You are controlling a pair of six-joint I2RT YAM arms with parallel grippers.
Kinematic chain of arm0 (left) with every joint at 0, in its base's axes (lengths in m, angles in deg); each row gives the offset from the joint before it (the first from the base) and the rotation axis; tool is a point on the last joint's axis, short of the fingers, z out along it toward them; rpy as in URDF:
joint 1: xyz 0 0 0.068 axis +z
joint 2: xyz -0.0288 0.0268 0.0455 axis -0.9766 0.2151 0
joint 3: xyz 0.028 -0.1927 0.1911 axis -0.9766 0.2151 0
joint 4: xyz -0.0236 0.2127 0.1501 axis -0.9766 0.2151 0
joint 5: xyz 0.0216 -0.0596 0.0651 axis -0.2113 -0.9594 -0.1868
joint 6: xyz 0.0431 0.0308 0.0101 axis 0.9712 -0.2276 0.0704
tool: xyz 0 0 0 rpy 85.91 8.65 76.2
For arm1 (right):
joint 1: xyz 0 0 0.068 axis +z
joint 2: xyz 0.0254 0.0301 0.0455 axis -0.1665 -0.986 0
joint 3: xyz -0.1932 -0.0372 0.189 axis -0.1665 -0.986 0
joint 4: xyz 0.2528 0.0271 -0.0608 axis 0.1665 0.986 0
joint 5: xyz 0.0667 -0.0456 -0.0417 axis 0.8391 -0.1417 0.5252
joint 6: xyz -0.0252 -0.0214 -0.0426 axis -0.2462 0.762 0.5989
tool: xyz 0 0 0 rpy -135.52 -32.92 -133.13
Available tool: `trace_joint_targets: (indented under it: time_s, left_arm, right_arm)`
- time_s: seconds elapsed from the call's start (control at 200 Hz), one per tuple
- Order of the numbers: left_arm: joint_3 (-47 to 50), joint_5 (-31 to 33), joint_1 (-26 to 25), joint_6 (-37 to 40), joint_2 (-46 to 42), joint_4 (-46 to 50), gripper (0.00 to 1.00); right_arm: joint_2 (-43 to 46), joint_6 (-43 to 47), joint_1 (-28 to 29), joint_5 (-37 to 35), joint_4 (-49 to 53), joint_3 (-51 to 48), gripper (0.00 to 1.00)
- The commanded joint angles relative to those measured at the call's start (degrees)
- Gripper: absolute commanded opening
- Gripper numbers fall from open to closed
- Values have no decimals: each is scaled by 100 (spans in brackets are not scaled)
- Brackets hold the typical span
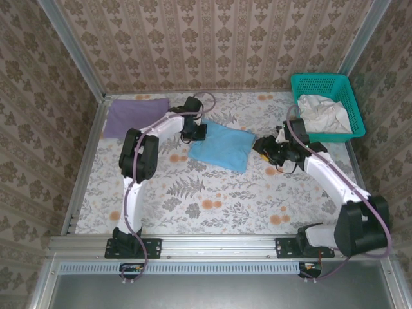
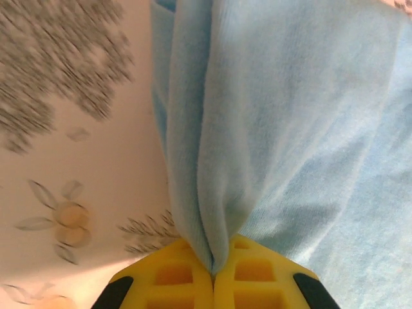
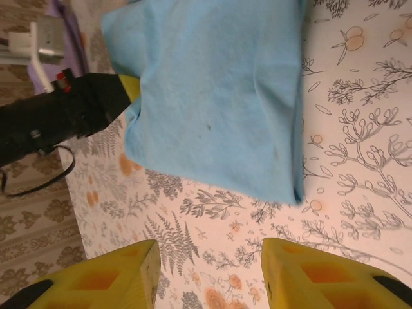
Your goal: Fold and stack the t-shirts
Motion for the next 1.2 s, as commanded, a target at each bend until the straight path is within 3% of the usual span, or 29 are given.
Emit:
trace_joint_targets:
  time_s: [0.0, 0.3, 0.575, 1.195]
  left_arm:
    - [-622, 804, 92, 687, 121, 477, 0]
    - [-2525, 1048, 438, 1852, 595, 1702, 0]
    - [-3319, 1492, 754, 2543, 476, 2256, 0]
    - [-2939, 451, 1637, 3297, -1167, 2483, 0]
  right_arm:
    - [511, 117, -56, -294, 532, -314, 47]
    - [1429, -137, -141, -444, 993, -724, 46]
    - [1503, -525, -150, -371, 1084, -854, 45]
    - [1013, -691, -123, -335, 1055, -576, 45]
